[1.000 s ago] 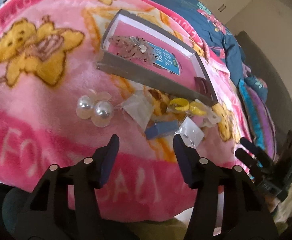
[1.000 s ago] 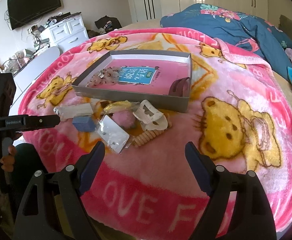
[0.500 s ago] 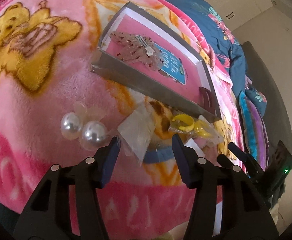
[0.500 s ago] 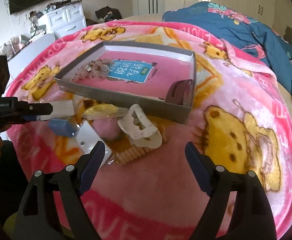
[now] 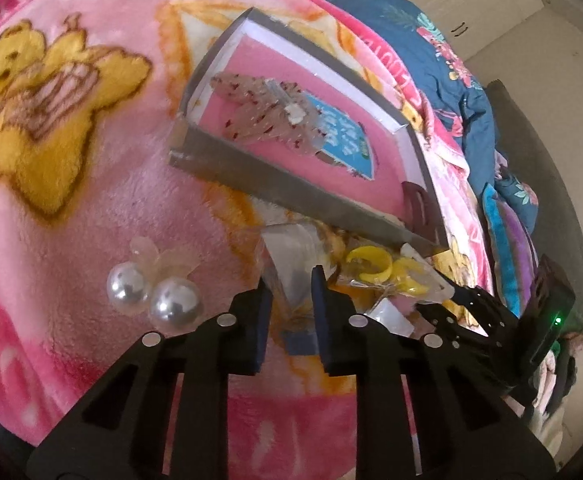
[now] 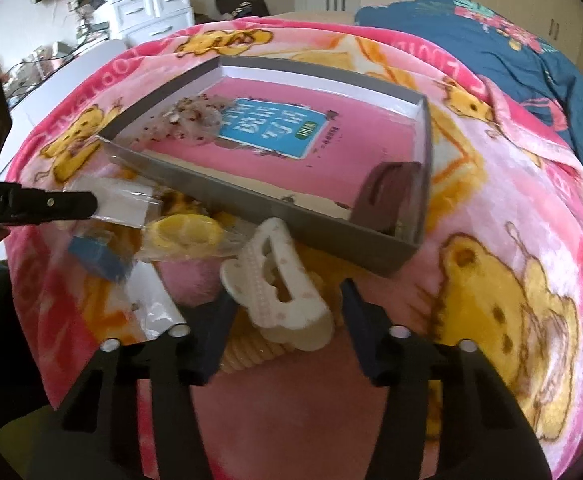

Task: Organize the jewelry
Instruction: 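Grasp a small clear packet with the left tool while the right tool grasps the white claw clip, then carry the packet and claw clip into the grey tray and release both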

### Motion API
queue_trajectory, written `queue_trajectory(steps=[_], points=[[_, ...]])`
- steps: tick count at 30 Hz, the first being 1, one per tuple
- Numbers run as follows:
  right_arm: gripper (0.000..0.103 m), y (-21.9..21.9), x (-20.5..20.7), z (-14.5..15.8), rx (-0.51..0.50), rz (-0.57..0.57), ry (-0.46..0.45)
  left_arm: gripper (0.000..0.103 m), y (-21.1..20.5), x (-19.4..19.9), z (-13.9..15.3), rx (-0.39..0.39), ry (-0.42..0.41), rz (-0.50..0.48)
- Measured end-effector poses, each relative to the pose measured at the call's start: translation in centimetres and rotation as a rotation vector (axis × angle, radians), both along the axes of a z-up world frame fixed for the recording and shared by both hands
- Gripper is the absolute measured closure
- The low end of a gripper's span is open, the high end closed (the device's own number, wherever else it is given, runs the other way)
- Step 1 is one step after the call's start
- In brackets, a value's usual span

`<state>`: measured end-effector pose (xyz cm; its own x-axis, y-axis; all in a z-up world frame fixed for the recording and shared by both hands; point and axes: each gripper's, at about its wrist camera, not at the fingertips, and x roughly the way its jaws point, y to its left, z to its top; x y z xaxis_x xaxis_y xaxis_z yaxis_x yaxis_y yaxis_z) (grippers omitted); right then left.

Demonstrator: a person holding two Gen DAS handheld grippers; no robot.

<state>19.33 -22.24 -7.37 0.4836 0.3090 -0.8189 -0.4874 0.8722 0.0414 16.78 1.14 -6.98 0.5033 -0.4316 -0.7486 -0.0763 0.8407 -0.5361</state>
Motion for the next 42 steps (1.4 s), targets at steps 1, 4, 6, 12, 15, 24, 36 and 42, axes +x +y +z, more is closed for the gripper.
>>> queue_trajectory(steps=[1, 4, 6, 12, 15, 24, 36, 42], points=[[0.06, 0.1, -0.1, 0.1, 0.006, 0.009, -0.002, 0.093, -0.1, 0.0, 0.2, 0.006, -0.007, -0.004], [0.064, 0.4, -0.3, 0.5, 0.017, 0.023, -0.017, 0.094, -0.2, -0.1, 0.8, 0.011, -0.024, -0.016], [0.066, 0.2, -0.5, 0.9, 0.032, 0.02, -0.026, 0.095, -0.3, -0.3, 1.1, 0.011, -0.035, -0.021], [0.066, -1.9, -2.0, 2.2, 0.085, -0.028, -0.045, 0.097, -0.8, -0.8, 2.2, 0.037, -0.07, -0.045], [0.066, -3.3, -3.1, 2.7, 0.105, -0.07, -0.056, 0.097, -1.2, -0.9, 2.9, 0.044, -0.088, -0.054], [0.066, -7.3, -5.7, 4.2, 0.176, -0.192, -0.087, 0.098, -2.5, -0.9, 5.5, 0.067, -0.153, -0.084], [0.066, -10.3, -4.1, 4.7, 0.316, -0.287, -0.038, 0.098, -3.7, -0.2, 8.1, 0.087, -0.215, -0.108], [0.066, -9.9, -2.2, 3.8, 0.378, -0.296, 0.015, 0.098, -3.7, 0.3, 8.2, 0.089, -0.215, -0.116]])
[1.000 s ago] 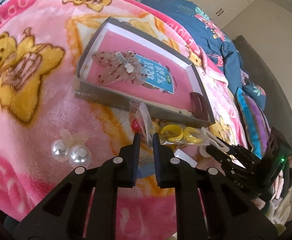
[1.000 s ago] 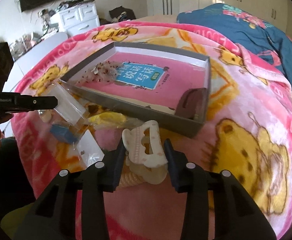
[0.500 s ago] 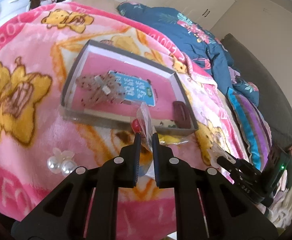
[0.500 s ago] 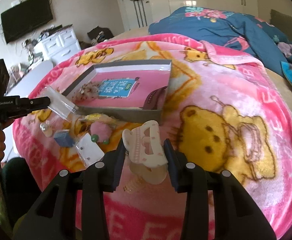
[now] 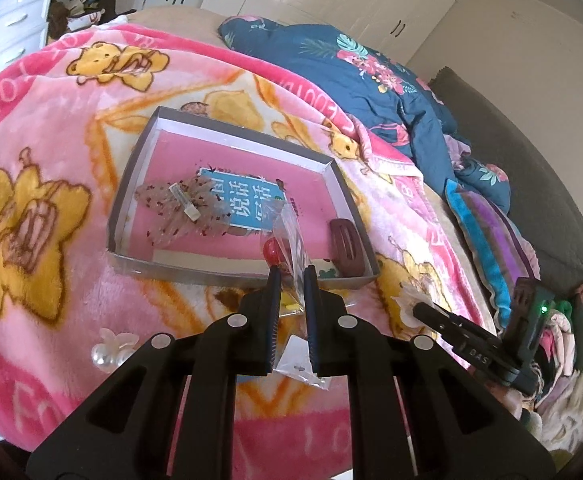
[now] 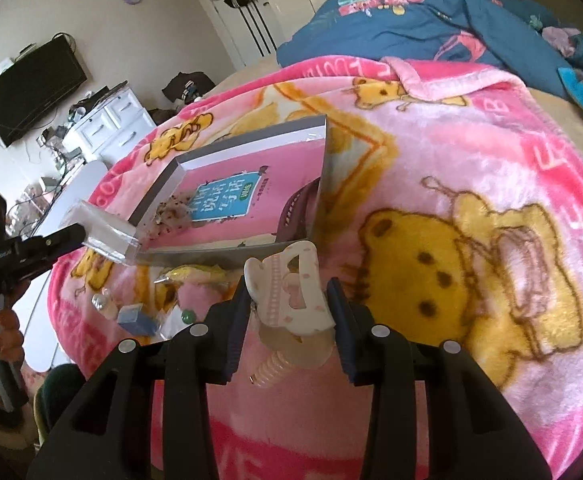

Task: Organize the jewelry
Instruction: 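Carry the packet and claw clip into the grey tray and release both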

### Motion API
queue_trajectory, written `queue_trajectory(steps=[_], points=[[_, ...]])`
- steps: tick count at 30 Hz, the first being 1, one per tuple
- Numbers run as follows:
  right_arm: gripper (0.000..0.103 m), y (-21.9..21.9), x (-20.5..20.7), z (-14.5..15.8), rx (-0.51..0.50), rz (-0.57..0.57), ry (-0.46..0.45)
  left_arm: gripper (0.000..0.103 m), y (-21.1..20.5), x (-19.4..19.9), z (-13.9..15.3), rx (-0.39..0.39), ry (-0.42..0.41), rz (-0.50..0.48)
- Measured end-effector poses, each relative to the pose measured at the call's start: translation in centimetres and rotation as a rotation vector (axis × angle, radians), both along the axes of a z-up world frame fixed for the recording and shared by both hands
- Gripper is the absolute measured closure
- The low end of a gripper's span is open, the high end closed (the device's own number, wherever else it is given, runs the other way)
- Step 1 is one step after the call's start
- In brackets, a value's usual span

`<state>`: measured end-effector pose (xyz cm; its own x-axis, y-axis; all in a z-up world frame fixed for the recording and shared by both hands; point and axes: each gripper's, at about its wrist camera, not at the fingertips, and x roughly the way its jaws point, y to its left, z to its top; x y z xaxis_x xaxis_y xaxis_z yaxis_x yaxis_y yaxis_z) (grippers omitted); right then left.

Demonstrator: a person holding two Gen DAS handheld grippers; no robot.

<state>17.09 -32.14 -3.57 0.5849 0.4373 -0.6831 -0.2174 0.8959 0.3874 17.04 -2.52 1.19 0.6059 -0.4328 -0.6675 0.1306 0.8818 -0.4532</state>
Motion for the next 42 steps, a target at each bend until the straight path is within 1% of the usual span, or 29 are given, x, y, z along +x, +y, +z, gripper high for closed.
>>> queue_trajectory(steps=[1, 2, 3, 4, 6, 7, 8, 9, 11, 12, 13, 15, 17, 26, 30, 37, 42], points=[[0.066, -0.1, 0.3, -0.2, 0.033, 0.003, 0.01, 0.098, 0.0, 0.0, 0.0, 0.002, -0.001, 0.001], [0.066, -0.3, 0.8, -0.6, 0.089, 0.011, 0.042, 0.098, 0.0, 0.0, 0.0, 0.0, -0.001, 0.003], [0.065, -0.3, 1.4, -1.1, 0.106, 0.024, 0.075, 0.098, 0.0, 0.0, 0.0, -0.001, 0.0, 0.002], [0.064, -0.1, 1.7, -1.5, 0.093, 0.024, 0.09, 0.098, 0.0, 0.1, 0.0, -0.004, 0.002, 0.002], [0.063, 0.1, 2.1, -2.2, 0.043, 0.003, 0.09, 0.098, 0.0, 0.4, -0.2, -0.006, 0.005, 0.002], [0.062, 0.2, 2.1, -2.4, 0.023, 0.011, 0.086, 0.098, 0.1, 0.6, -0.2, -0.006, 0.006, 0.0], [0.056, 0.3, 2.1, -2.5, 0.005, 0.009, 0.08, 0.098, 0.1, 0.7, -0.3, -0.005, 0.008, -0.002], [0.055, 0.5, 2.0, -2.4, -0.032, 0.007, 0.063, 0.098, 0.1, 0.8, -0.4, -0.004, 0.01, -0.003], [0.054, 0.7, 1.8, -2.5, -0.072, 0.018, 0.042, 0.098, 0.1, 1.1, -0.4, -0.006, 0.011, -0.006], [0.056, 0.8, 1.9, -2.6, -0.078, 0.03, 0.047, 0.098, 0.2, 1.2, -0.4, -0.004, 0.011, -0.005], [0.062, 0.7, 1.9, -2.8, -0.07, 0.036, 0.049, 0.098, 0.2, 1.4, -0.4, -0.006, 0.011, -0.004], [0.063, 0.5, 2.1, -2.7, -0.062, 0.035, 0.043, 0.098, 0.2, 1.8, -0.4, -0.008, 0.011, -0.002], [0.065, 0.4, 2.1, -2.3, -0.059, 0.041, 0.033, 0.098, 0.2, 2.1, -0.3, -0.01, 0.011, -0.002], [0.065, -0.3, 3.2, 1.6, 0.013, 0.065, -0.022, 0.098, 0.2, 3.6, 0.8, -0.001, -0.006, -0.001], [0.065, 0.0, 4.2, 3.4, 0.015, 0.074, -0.051, 0.098, 0.2, 4.6, 1.1, 0.005, -0.012, -0.007], [0.065, 2.0, 7.1, 5.6, 0.003, 0.105, -0.108, 0.098, -0.1, 6.8, 1.0, -0.003, -0.008, -0.012], [0.065, 3.8, 9.7, 5.9, -0.003, 0.108, -0.119, 0.098, -1.0, 8.7, 0.1, 0.002, 0.009, -0.03]])
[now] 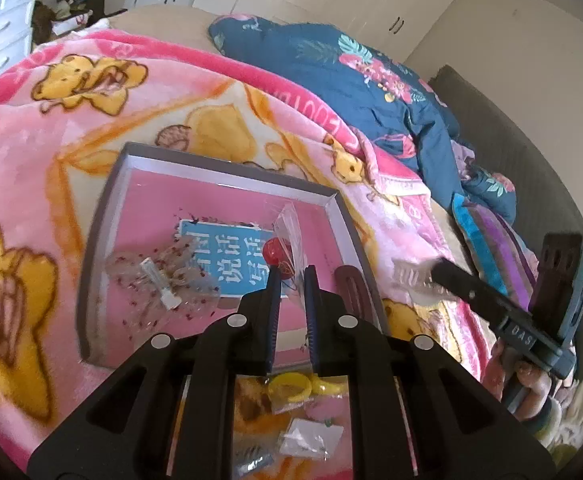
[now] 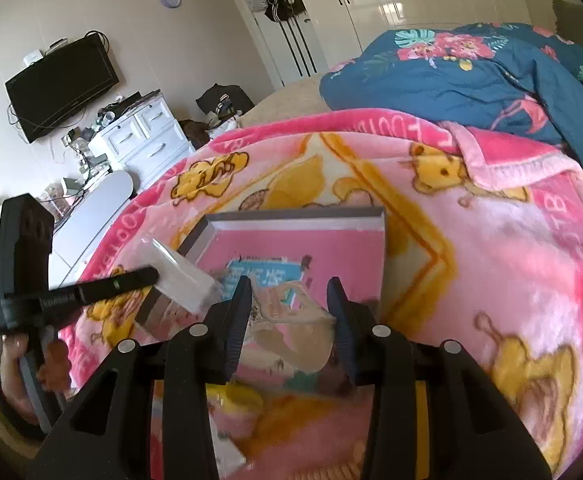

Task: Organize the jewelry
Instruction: 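Carry the packet and claw clip into the grey tray and release both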

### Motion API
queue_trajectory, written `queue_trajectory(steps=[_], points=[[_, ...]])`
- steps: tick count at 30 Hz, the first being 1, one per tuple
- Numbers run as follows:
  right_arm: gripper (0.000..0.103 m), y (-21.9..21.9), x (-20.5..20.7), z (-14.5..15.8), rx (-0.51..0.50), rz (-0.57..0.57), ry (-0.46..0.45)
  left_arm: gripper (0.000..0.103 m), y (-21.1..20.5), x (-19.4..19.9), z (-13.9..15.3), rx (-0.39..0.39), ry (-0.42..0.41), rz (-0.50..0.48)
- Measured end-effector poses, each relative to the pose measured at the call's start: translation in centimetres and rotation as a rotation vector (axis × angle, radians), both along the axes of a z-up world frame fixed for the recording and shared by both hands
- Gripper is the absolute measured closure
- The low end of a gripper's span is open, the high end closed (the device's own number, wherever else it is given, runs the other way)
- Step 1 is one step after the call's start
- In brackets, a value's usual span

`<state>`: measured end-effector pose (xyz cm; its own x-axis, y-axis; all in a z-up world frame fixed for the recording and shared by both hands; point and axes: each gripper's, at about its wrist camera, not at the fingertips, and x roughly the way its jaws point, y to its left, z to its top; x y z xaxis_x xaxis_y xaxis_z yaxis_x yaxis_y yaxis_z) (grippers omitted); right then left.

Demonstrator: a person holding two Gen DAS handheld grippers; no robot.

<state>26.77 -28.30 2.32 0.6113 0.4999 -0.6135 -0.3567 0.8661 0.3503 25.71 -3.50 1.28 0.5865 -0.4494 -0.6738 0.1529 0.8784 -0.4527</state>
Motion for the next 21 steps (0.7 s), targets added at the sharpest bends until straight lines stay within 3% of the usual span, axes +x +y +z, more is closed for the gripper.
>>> queue_trajectory(steps=[13, 21], points=[[0.065, 3.6, 5.9, -2.8, -0.077, -0.031, 0.045, 0.097, -2.0, 1.8, -4.7, 0.027, 0.077, -0.061], [0.065, 5.1, 7.3, -5.5, -0.137, -0.058, 0.071, 0.097, -1.3, 1.7, -5.8, 0.059, 0.095, -0.038]])
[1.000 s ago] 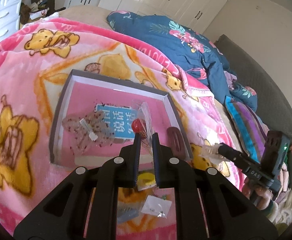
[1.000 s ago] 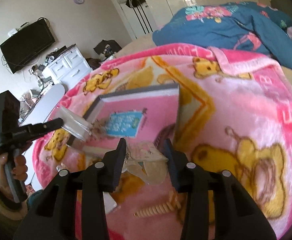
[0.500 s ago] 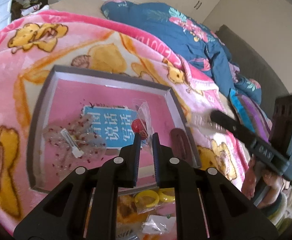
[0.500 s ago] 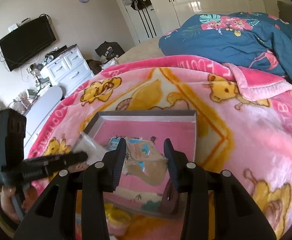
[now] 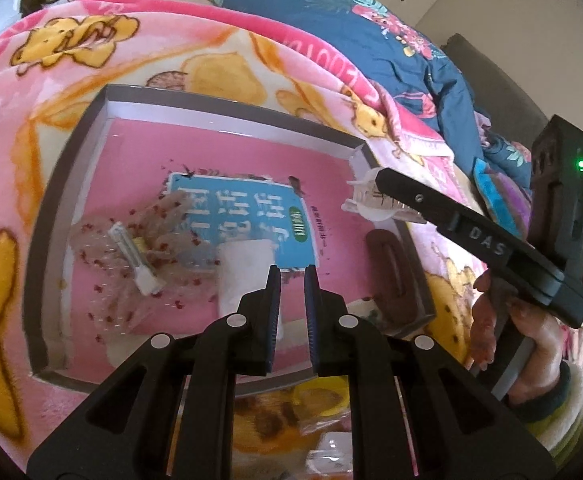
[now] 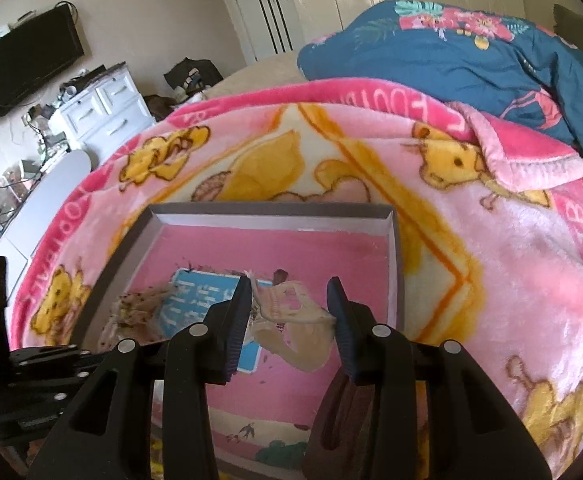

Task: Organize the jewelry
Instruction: 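Carry the packet and claw clip into the grey tray and release both, then withdraw both open tools from the tray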

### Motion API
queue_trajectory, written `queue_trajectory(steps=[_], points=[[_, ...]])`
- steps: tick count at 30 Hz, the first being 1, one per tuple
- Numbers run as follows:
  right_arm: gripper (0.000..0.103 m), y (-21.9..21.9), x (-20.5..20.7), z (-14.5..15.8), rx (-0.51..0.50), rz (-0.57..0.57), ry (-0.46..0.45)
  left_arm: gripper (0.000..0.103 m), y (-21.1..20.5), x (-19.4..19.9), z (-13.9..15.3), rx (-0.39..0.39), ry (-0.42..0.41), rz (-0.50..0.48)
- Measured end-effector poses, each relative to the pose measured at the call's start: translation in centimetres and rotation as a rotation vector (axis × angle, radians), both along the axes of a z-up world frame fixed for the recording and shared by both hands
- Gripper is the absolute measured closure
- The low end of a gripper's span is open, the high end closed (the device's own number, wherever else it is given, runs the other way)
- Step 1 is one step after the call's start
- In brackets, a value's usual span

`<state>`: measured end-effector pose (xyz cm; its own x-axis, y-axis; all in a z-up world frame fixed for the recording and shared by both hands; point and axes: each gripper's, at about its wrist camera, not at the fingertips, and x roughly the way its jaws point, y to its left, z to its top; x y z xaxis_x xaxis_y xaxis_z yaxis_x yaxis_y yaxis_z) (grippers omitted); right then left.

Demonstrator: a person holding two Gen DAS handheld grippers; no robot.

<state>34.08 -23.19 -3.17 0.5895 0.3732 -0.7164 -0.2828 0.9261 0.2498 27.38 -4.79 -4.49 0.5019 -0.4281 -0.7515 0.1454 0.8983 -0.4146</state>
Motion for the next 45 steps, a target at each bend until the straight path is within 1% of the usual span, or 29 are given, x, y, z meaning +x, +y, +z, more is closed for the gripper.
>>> queue_trajectory(steps=[5, 7, 8, 13, 16, 18, 22, 23, 26, 29, 30, 31, 32, 33, 34, 36, 38, 39, 45], points=[[0.064, 0.7, 0.2, -1.8, -0.02, -0.007, 0.036, 0.097, 0.7, -0.2, -0.3, 0.027, 0.005, 0.017], [0.058, 1.0, -0.1, -2.1, -0.019, 0.004, 0.034, 0.097, 0.8, -0.5, -0.2, 0.045, 0.006, 0.019], [0.051, 1.0, -0.2, -2.1, -0.021, 0.003, 0.035, 0.097, 0.9, -0.6, -0.2, 0.051, 0.006, 0.018], [0.048, 0.5, -1.2, -1.3, 0.006, 0.003, 0.033, 0.097, 0.8, -1.5, 0.4, 0.101, -0.01, 0.016], [0.043, -0.2, -2.4, -0.1, 0.009, 0.004, 0.011, 0.096, 0.9, -2.1, 1.0, 0.12, -0.027, 0.018], [0.037, -0.7, -3.2, 0.8, 0.018, -0.001, -0.009, 0.088, 1.1, -2.6, 1.5, 0.124, -0.034, 0.021], [0.03, -1.7, -5.3, 2.7, 0.023, -0.003, -0.056, 0.082, 1.2, -3.4, 2.7, 0.126, -0.053, 0.031], [0.028, -1.8, -5.6, 3.1, 0.021, -0.003, -0.065, 0.079, 1.2, -3.6, 3.0, 0.129, -0.06, 0.034], [0.022, -2.3, -7.1, 4.3, 0.027, -0.008, -0.098, 0.065, 1.3, -4.4, 4.1, 0.136, -0.084, 0.045], [0.022, -2.6, -8.4, 5.5, 0.03, -0.011, -0.121, 0.053, 1.6, -5.3, 5.3, 0.145, -0.111, 0.063], [0.02, -2.7, -8.8, 5.9, 0.03, -0.011, -0.128, 0.047, 1.7, -5.6, 5.7, 0.149, -0.118, 0.07], [0.018, -2.8, -9.3, 6.4, 0.031, -0.012, -0.14, 0.044, 1.8, -5.9, 6.0, 0.152, -0.126, 0.074], [0.015, -2.9, -9.7, 6.8, 0.031, -0.014, -0.15, 0.038, 1.9, -6.1, 6.4, 0.154, -0.134, 0.079], [0.013, -3.0, -10.1, 7.2, 0.032, -0.018, -0.163, 0.031, 2.0, -6.3, 6.7, 0.156, -0.141, 0.084], [0.013, -3.1, -10.7, 7.8, 0.035, -0.022, -0.18, 0.027, 2.1, -6.7, 7.2, 0.164, -0.154, 0.09], [0.012, -3.3, -11.3, 8.4, 0.041, -0.021, -0.195, 0.016, 2.3, -7.3, 8.0, 0.176, -0.173, 0.108], [0.012, -3.6, -12.1, 9.3, 0.042, -0.024, -0.215, 0.013, 2.6, -7.9, 8.8, 0.169, -0.187, 0.118], [0.012, -3.6, -12.4, 9.7, 0.043, -0.022, -0.223, 0.01, 2.7, -8.0, 9.1, 0.169, -0.191, 0.12], [0.012, -4.0, -14.4, 11.5, 0.039, -0.022, -0.26, 0.009, 3.1, -9.9, 11.0, 0.183, -0.237, 0.144]])
